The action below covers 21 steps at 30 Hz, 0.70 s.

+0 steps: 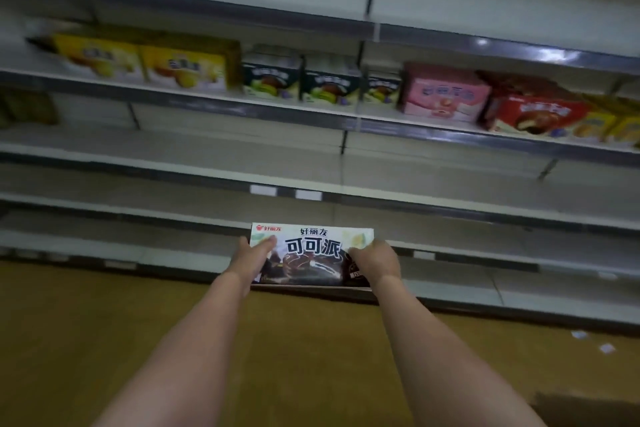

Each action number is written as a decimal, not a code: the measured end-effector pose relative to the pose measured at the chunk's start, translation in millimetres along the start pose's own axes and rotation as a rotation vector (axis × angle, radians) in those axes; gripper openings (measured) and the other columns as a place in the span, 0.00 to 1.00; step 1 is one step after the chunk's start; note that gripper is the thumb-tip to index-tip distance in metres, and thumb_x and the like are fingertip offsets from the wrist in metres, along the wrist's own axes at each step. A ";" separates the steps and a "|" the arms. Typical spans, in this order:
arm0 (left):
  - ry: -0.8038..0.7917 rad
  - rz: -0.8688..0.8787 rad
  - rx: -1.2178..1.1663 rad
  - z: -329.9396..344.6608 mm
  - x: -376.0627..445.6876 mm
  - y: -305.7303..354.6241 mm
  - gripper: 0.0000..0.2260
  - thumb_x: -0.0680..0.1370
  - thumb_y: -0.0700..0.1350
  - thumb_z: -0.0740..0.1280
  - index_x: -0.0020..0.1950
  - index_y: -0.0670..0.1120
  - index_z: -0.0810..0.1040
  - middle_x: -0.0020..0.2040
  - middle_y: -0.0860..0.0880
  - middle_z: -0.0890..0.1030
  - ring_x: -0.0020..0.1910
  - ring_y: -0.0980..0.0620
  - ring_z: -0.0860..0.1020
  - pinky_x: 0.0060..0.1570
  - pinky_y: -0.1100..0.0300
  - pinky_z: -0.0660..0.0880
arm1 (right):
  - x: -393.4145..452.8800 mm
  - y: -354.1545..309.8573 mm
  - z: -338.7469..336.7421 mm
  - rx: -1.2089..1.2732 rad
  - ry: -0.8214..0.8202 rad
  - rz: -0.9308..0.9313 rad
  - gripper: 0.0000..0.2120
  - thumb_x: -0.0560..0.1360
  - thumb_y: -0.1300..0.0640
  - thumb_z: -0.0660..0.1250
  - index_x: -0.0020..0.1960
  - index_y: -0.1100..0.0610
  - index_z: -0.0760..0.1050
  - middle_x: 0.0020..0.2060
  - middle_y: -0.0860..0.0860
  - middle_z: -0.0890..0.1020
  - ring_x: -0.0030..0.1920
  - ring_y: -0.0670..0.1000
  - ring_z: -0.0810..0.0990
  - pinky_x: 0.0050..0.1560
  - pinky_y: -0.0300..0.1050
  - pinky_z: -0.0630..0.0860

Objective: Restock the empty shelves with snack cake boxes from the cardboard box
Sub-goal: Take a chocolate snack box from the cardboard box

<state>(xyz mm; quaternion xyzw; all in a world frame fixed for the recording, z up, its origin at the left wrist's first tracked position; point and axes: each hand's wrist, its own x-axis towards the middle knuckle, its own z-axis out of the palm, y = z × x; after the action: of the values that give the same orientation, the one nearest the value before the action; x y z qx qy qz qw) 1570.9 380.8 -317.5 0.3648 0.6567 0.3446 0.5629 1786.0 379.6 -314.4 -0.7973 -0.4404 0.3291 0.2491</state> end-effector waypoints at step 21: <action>0.531 -0.135 -0.335 -302.5 58.9 17.0 0.28 0.77 0.45 0.69 0.70 0.40 0.58 0.54 0.41 0.76 0.36 0.49 0.77 0.29 0.57 0.74 | -8.7 -271.2 273.2 -0.269 -0.353 -0.394 0.19 0.76 0.50 0.66 0.61 0.61 0.74 0.52 0.55 0.80 0.52 0.55 0.79 0.45 0.43 0.73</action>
<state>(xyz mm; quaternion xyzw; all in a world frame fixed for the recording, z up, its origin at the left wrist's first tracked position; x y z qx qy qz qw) 1266.8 427.6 -292.6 0.1200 0.7375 0.4930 0.4456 1433.3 533.8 -305.6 -0.6527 -0.6629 0.3468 0.1198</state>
